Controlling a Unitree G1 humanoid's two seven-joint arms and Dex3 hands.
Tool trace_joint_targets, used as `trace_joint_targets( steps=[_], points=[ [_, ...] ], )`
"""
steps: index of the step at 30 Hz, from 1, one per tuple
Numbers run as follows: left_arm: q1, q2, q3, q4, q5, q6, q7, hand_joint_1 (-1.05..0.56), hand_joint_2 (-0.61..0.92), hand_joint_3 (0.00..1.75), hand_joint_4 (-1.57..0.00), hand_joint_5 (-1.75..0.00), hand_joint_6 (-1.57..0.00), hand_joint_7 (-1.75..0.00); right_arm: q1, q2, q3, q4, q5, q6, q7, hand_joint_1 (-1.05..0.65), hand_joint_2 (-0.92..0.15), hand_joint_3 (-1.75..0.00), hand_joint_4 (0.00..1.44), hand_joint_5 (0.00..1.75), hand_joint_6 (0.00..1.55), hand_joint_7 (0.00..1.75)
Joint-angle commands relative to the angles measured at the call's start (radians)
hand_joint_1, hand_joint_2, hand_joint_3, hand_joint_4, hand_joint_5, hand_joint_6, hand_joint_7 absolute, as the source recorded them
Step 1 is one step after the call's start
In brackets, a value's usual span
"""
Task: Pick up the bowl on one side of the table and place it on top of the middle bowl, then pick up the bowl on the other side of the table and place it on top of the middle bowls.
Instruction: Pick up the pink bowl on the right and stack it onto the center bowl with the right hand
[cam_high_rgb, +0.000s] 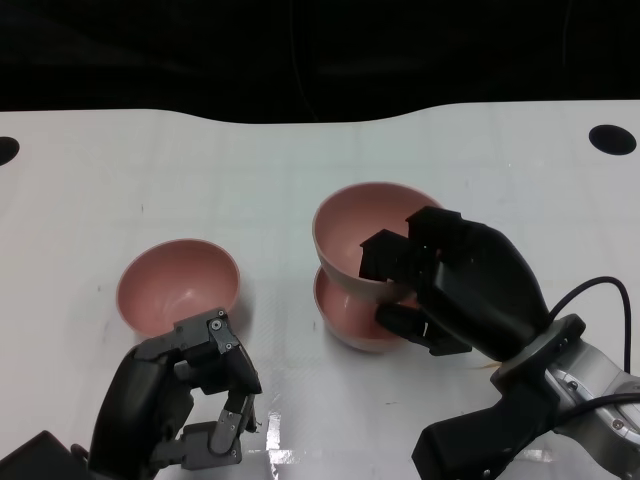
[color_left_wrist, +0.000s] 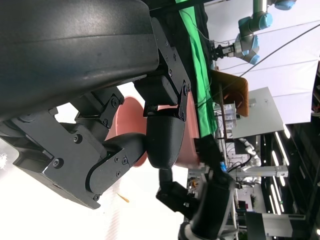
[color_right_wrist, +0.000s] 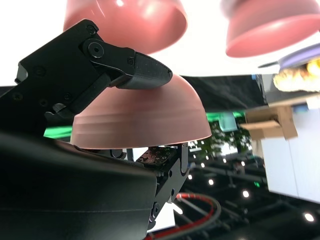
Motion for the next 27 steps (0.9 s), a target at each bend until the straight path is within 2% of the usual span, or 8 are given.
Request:
trace_joint_targets(
  steps=[1,13,15,16,17,19,22,27],
  points=[
    [0.004,0.003,0.004,-0.014,-0.009,0.016,0.006,-0.15,0.4,1.34,-0.91,-1.68,-0.83,-1.5,-0.034,0.002,0.013,0.059,-0.009,-0.008,-0.03,-0.11,-0.36,-1.08,0.97,1.75,0.74,1.75],
    [0.03,-0.006,-0.004,-0.046,0.003,0.014,0.012,-0.15,0.41,1.31,-0.9,-1.69,-0.83,-1.5,-0.072,0.025,0.072,0.221,-0.013,-0.007,-0.023,-0.11,-0.35,-1.09,0.97,1.75,0.8,1.64],
    [0.03,-0.006,-0.005,-0.044,0.008,0.008,0.012,-0.15,0.41,1.31,-0.9,-1.69,-0.82,-1.5,-0.075,0.029,0.077,0.24,-0.005,-0.01,0.003,-0.12,-0.36,-1.08,0.92,1.75,0.82,1.45],
    [0.029,-0.006,-0.006,-0.042,0.014,0.003,0.013,-0.15,0.41,1.32,-0.89,-1.69,-0.82,-1.5,-0.077,0.029,0.082,0.245,-0.004,-0.003,0.026,-0.17,-0.47,-0.94,0.89,1.41,0.84,1.06],
    [0.03,-0.007,-0.007,-0.042,0.017,0.001,0.015,-0.15,0.4,1.32,-0.9,-1.69,-0.82,-1.5,-0.078,0.028,0.085,0.242,0.002,0.011,0.078,-0.2,-0.56,-0.79,0.89,1.23,0.9,0.76],
    [0.033,-0.009,-0.008,-0.044,0.018,0.003,0.015,-0.15,0.4,1.33,-0.9,-1.69,-0.81,-1.51,-0.076,0.027,0.087,0.225,0.017,0.036,0.163,-0.3,-0.83,-0.41,0.78,0.57,0.83,0.23],
    [0.037,-0.014,-0.009,-0.055,0.015,0.015,0.015,-0.15,0.4,1.34,-0.89,-1.69,-0.8,-1.52,-0.068,0.028,0.082,0.194,0.028,0.067,0.22,-0.52,-0.91,-0.32,0.54,0.22,0.56,0.02],
    [0.035,-0.018,-0.009,-0.051,0.02,0.013,0.016,-0.15,0.4,1.34,-0.89,-1.7,-0.8,-1.53,-0.039,0.019,0.071,0.13,0.036,0.119,0.272,-0.73,-0.92,-0.41,0.31,0.11,0.32,0.0]
  ],
)
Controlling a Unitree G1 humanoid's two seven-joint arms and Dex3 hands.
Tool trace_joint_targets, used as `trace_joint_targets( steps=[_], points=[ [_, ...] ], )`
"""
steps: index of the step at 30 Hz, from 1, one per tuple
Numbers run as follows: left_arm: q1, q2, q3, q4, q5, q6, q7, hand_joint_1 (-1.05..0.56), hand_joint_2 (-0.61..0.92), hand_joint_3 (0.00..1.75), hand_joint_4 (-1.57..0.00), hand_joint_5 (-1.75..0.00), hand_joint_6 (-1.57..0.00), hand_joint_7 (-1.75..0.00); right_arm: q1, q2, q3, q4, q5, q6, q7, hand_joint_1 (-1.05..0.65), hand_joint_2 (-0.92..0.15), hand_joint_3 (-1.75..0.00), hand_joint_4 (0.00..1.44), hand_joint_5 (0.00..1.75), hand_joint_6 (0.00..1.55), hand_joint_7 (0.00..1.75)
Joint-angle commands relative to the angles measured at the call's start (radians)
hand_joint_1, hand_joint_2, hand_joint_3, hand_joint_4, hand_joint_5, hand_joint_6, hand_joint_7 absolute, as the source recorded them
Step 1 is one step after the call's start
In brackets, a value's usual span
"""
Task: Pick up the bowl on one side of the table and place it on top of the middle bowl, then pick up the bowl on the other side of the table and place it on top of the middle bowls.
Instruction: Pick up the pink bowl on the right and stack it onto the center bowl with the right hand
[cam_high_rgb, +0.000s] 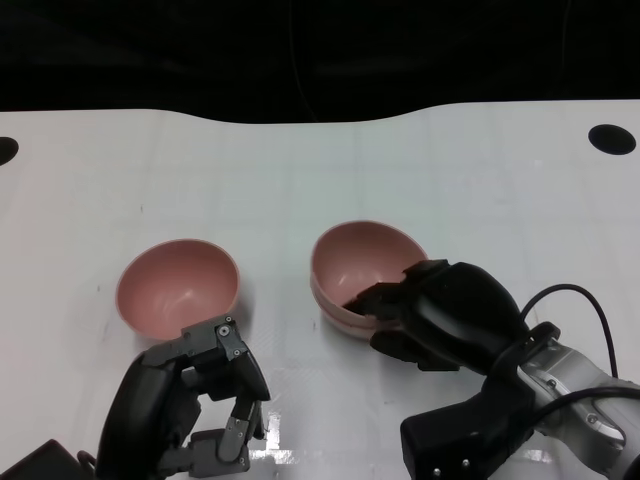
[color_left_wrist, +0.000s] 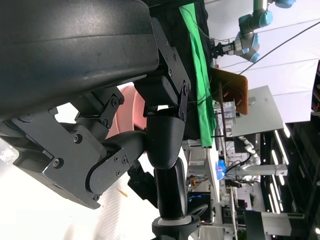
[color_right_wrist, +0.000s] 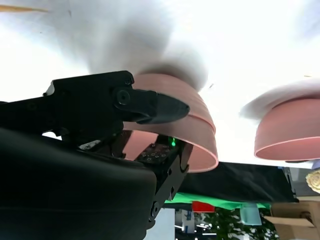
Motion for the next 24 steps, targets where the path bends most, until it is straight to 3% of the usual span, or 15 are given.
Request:
trace_joint_targets(
  steps=[1,13,14,15,16,17,19,24],
  points=[
    [0.005,0.003,0.0,-0.009,0.002,-0.004,0.013,-0.16,0.4,1.34,-0.89,-1.7,-0.8,-1.53,0.035,-0.02,-0.016,-0.061,0.024,0.031,0.031,-0.74,-0.92,-0.41,0.3,0.11,0.3,0.0],
    [0.0,0.009,0.003,-0.002,0.01,-0.01,0.017,-0.18,0.39,1.35,-0.88,-1.71,-0.79,-1.55,0.258,-0.096,-0.142,-0.47,0.096,0.084,0.092,-0.78,-0.92,-0.43,0.23,0.14,0.29,0.01],
    [-0.001,0.009,0.004,-0.003,0.008,-0.007,0.016,-0.18,0.39,1.35,-0.88,-1.72,-0.79,-1.55,0.278,-0.098,-0.158,-0.499,0.116,0.078,0.095,-0.77,-0.92,-0.41,0.21,0.2,0.3,0.02],
    [-0.002,0.009,0.004,-0.003,0.004,-0.004,0.014,-0.18,0.39,1.35,-0.88,-1.72,-0.79,-1.55,0.302,-0.101,-0.175,-0.529,0.136,0.07,0.095,-0.76,-0.92,-0.39,0.15,0.36,0.32,0.02],
    [-0.002,0.009,0.005,-0.003,0.002,-0.001,0.012,-0.16,0.4,1.36,-0.88,-1.72,-0.79,-1.55,0.325,-0.104,-0.19,-0.551,0.152,0.056,0.083,-0.72,-0.92,-0.37,0.09,0.63,0.35,0.03],
    [-0.004,0.009,0.005,-0.004,0.0,0.003,0.012,-0.16,0.4,1.36,-0.88,-1.72,-0.79,-1.55,0.343,-0.106,-0.204,-0.565,0.165,0.038,0.068,-0.7,-0.92,-0.35,0.08,0.75,0.37,0.04],
    [-0.007,0.01,0.007,-0.003,-0.002,0.007,0.012,-0.16,0.4,1.36,-0.87,-1.71,-0.79,-1.55,0.387,-0.103,-0.236,-0.589,0.218,-0.003,0.056,-0.61,-0.92,-0.29,0.13,0.9,0.46,0.09],
    [-0.011,0.01,0.009,-0.001,-0.006,0.014,0.011,-0.17,0.39,1.36,-0.86,-1.72,-0.79,-1.55,0.493,-0.096,-0.299,-0.628,0.361,-0.097,0.073,-0.43,-0.92,-0.18,0.29,1.02,0.64,0.18]
  ],
)
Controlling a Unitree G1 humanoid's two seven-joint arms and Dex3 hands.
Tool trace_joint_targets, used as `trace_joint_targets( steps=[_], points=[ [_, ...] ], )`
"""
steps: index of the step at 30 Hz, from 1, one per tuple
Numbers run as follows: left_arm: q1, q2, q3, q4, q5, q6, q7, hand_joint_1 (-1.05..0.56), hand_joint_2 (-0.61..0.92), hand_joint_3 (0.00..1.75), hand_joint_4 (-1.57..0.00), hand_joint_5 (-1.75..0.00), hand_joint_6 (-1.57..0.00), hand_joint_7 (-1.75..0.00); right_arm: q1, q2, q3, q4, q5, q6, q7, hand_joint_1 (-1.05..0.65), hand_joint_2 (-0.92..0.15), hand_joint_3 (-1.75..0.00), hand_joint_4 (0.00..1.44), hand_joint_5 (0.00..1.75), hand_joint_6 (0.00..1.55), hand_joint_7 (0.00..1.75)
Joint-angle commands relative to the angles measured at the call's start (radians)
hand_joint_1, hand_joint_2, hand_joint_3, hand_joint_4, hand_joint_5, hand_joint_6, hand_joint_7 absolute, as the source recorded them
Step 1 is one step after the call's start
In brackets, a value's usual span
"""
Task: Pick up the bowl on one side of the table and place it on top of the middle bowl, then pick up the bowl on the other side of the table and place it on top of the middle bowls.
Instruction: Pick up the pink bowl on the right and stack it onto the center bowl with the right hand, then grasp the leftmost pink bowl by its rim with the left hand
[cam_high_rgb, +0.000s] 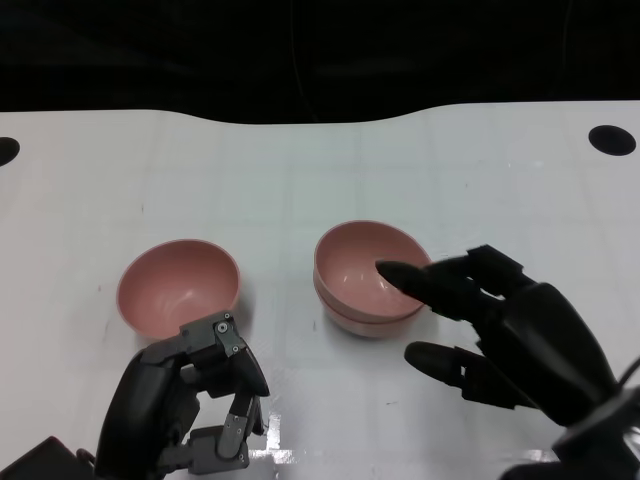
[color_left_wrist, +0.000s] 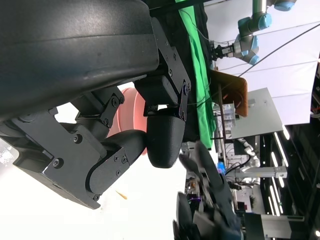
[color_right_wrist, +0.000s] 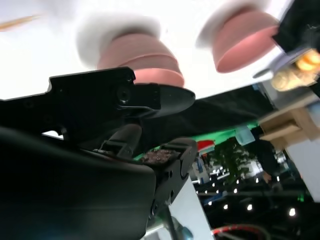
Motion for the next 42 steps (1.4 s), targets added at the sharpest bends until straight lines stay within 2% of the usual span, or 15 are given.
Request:
trace_joint_targets(
  steps=[1,4,9,10,11,12,16,20,26,28,33,36,40,41,42],
  points=[
    [-0.005,0.01,0.004,-0.001,-0.005,0.008,0.007,-0.17,0.39,1.36,-0.87,-1.71,-0.79,-1.55,0.073,-0.006,-0.047,-0.035,0.084,-0.047,0.009,-0.4,-0.92,-0.17,0.35,1.05,0.69,0.21],
    [-0.004,0.007,0.004,-0.004,-0.006,0.012,0.008,-0.18,0.39,1.35,-0.87,-1.71,-0.8,-1.54,0.12,0.0,-0.073,-0.047,0.136,-0.09,0.014,-0.33,-0.92,-0.16,0.45,1.09,0.76,0.26],
    [0.0,0.005,0.002,-0.011,0.0,0.011,0.013,-0.17,0.39,1.36,-0.88,-1.7,-0.79,-1.54,0.198,0.046,-0.109,-0.039,0.267,-0.205,0.01,-0.23,-0.91,-0.17,0.65,1.16,0.88,0.37],
    [0.0,0.005,0.003,-0.011,-0.001,0.01,0.013,-0.17,0.39,1.36,-0.88,-1.7,-0.79,-1.54,0.213,0.052,-0.115,-0.037,0.288,-0.227,0.012,-0.21,-0.89,-0.24,0.69,1.18,0.87,0.48],
    [0.0,0.005,0.003,-0.012,-0.003,0.011,0.012,-0.17,0.39,1.35,-0.87,-1.7,-0.79,-1.54,0.23,0.059,-0.12,-0.037,0.306,-0.243,0.016,-0.17,-0.79,-0.46,0.72,1.22,0.84,0.65],
    [0.0,0.005,0.003,-0.014,-0.006,0.013,0.011,-0.17,0.4,1.35,-0.87,-1.7,-0.79,-1.54,0.243,0.065,-0.126,-0.04,0.319,-0.25,0.023,-0.16,-0.7,-0.62,0.73,1.25,0.82,0.74],
    [-0.006,0.007,0.01,-0.005,-0.015,0.008,0.005,-0.16,0.41,1.32,-0.88,-1.68,-0.79,-1.52,0.314,0.097,-0.141,-0.071,0.396,-0.238,0.056,-0.08,-0.5,-1.03,0.76,1.37,0.87,0.87],
    [-0.013,0.009,0.017,0.005,-0.019,-0.003,0.002,-0.15,0.4,1.32,-0.9,-1.64,-0.81,-1.49,0.345,0.141,-0.158,-0.069,0.454,-0.227,0.075,-0.03,-0.4,-1.29,0.81,1.5,0.9,0.99],
    [-0.011,0.008,0.024,-0.004,-0.028,0.023,0.013,-0.19,0.4,1.28,-0.87,-1.63,-0.82,-1.42,0.358,0.175,-0.176,-0.071,0.557,-0.156,0.152,-0.03,-0.41,-1.42,0.86,1.67,0.86,1.27],
    [-0.012,0.005,0.028,-0.005,-0.028,0.021,0.019,-0.19,0.41,1.24,-0.84,-1.59,-0.82,-1.34,0.352,0.182,-0.184,-0.071,0.565,-0.134,0.168,-0.04,-0.39,-1.46,0.89,1.72,0.86,1.35],
    [-0.019,0.011,0.037,-0.013,0.023,0.007,0.062,-0.25,0.51,0.93,-0.75,-1.38,-0.79,-1.07,0.327,0.199,-0.201,-0.048,0.571,-0.096,0.199,-0.03,-0.34,-1.53,0.9,1.75,0.84,1.48],
    [-0.027,0.028,0.042,-0.022,0.082,0.002,0.097,-0.31,0.58,0.73,-0.64,-1.19,-0.71,-0.81,0.314,0.208,-0.207,-0.041,0.569,-0.073,0.214,-0.05,-0.34,-1.55,0.91,1.75,0.83,1.52],
    [-0.028,0.032,0.04,-0.024,0.095,0.002,0.108,-0.32,0.61,0.65,-0.62,-1.13,-0.71,-0.72,0.313,0.217,-0.214,-0.043,0.566,-0.066,0.224,-0.05,-0.33,-1.56,0.92,1.75,0.83,1.53],
    [-0.037,0.063,0.051,-0.052,0.156,0.014,0.129,-0.32,0.61,0.65,-0.62,-1.13,-0.71,-0.71,0.307,0.221,-0.213,-0.044,0.564,-0.052,0.225,-0.05,-0.33,-1.56,0.92,1.75,0.83,1.53],
    [-0.044,0.087,0.06,-0.074,0.203,0.025,0.145,-0.36,0.74,0.4,-0.48,-0.94,-0.57,-0.48,0.302,0.225,-0.213,-0.045,0.563,-0.042,0.225,-0.04,-0.32,-1.56,0.92,1.75,0.84,1.54]
  ],
)
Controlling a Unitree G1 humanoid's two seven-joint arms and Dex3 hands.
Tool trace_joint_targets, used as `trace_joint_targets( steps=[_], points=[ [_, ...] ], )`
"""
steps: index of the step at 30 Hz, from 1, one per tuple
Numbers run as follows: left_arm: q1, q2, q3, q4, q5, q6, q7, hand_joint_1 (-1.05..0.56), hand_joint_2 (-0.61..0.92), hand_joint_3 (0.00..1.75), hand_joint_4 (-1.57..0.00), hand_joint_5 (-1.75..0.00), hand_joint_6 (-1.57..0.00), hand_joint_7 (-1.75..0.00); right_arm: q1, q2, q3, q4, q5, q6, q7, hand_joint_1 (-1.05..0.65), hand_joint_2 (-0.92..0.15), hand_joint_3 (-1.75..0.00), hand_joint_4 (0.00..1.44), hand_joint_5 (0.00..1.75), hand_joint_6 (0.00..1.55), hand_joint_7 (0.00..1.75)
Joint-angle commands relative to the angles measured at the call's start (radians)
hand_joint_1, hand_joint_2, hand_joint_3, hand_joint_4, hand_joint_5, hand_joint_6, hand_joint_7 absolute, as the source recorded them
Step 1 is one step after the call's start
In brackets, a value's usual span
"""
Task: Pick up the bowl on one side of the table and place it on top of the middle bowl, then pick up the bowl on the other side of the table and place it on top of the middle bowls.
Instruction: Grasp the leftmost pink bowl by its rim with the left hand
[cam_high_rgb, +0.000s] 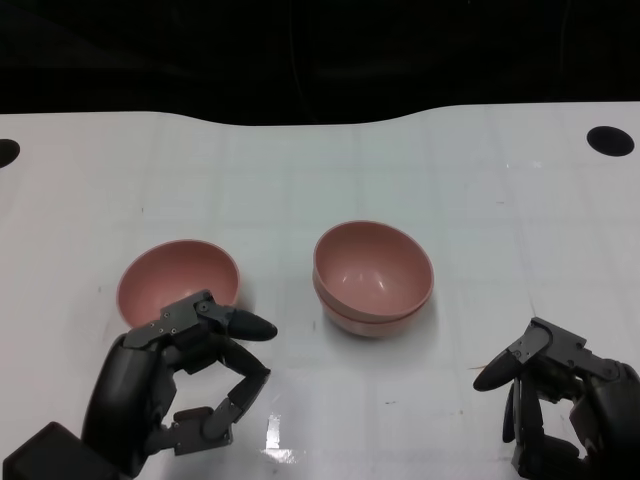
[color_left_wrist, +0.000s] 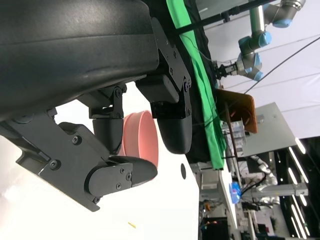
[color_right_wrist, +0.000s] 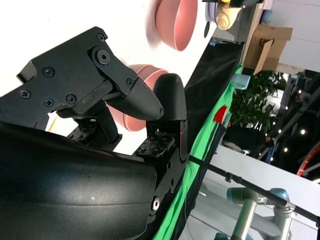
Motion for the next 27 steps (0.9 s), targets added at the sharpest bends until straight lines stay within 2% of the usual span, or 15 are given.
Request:
trace_joint_targets(
  steps=[1,2,3,6,7,8,9,16,21,24,27],
  points=[
    [-0.022,0.077,0.031,-0.073,0.121,0.018,0.051,-0.38,0.82,0.23,-0.44,-0.84,-0.55,-0.34,-0.015,0.011,-0.016,0.002,0.005,0.034,0.004,-0.04,-0.32,-1.57,0.92,1.75,0.84,1.54],
    [-0.023,0.085,0.033,-0.082,0.141,0.024,0.059,-0.39,0.88,0.13,-0.42,-0.79,-0.54,-0.24,-0.017,0.013,-0.016,0.001,0.005,0.039,0.005,-0.04,-0.32,-1.57,0.92,1.75,0.84,1.55],
    [-0.022,0.086,0.031,-0.085,0.144,0.027,0.063,-0.39,0.9,0.09,-0.42,-0.77,-0.54,-0.21,-0.017,0.014,-0.017,0.0,0.004,0.041,0.006,-0.03,-0.32,-1.57,0.92,1.75,0.84,1.55],
    [-0.023,0.101,0.028,-0.1,0.175,0.037,0.083,-0.4,0.92,0.04,-0.4,-0.74,-0.54,-0.16,-0.017,0.017,-0.019,0.0,0.002,0.042,0.009,-0.03,-0.31,-1.58,0.93,1.75,0.84,1.55],
    [-0.026,0.142,0.041,-0.146,0.275,0.062,0.103,-0.41,0.91,0.04,-0.38,-0.73,-0.52,-0.14,-0.018,0.018,-0.018,0.002,-0.001,0.039,0.011,-0.03,-0.31,-1.58,0.93,1.75,0.84,1.55],
    [-0.028,0.172,0.051,-0.183,0.354,0.084,0.118,-0.47,0.91,0.02,-0.27,-0.68,-0.42,-0.08,-0.019,0.018,-0.018,0.004,-0.002,0.036,0.012,-0.03,-0.3,-1.58,0.93,1.75,0.84,1.55],
    [-0.028,0.192,0.056,-0.21,0.408,0.103,0.129,-0.49,0.9,0.02,-0.24,-0.65,-0.39,-0.06,-0.019,0.019,-0.018,0.005,-0.004,0.035,0.014,-0.03,-0.3,-1.58,0.93,1.75,0.84,1.55],
    [-0.035,0.255,0.041,-0.276,0.556,0.156,0.155,-0.58,0.9,0.01,-0.17,-0.61,-0.34,-0.02,-0.012,0.02,-0.02,-0.006,-0.008,0.046,0.024,-0.04,-0.29,-1.59,0.94,1.75,0.84,1.55],
    [-0.037,0.267,0.035,-0.28,0.588,0.164,0.172,-0.6,0.9,0.0,-0.17,-0.59,-0.34,-0.01,-0.009,0.023,-0.021,-0.011,-0.005,0.052,0.028,-0.04,-0.29,-1.59,0.94,1.75,0.84,1.54],
    [-0.069,0.333,0.018,-0.291,0.743,0.233,0.149,-0.65,0.91,0.0,-0.21,-0.5,-0.32,0.0,-0.004,0.03,-0.013,-0.018,-0.01,0.062,0.027,-0.03,-0.29,-1.59,0.93,1.75,0.83,1.53],
    [-0.096,0.358,-0.006,-0.276,0.804,0.266,0.154,-0.66,0.9,0.0,-0.23,-0.47,-0.32,0.0,-0.005,0.034,-0.011,-0.018,-0.019,0.06,0.024,-0.03,-0.29,-1.6,0.93,1.75,0.83,1.52]
  ],
)
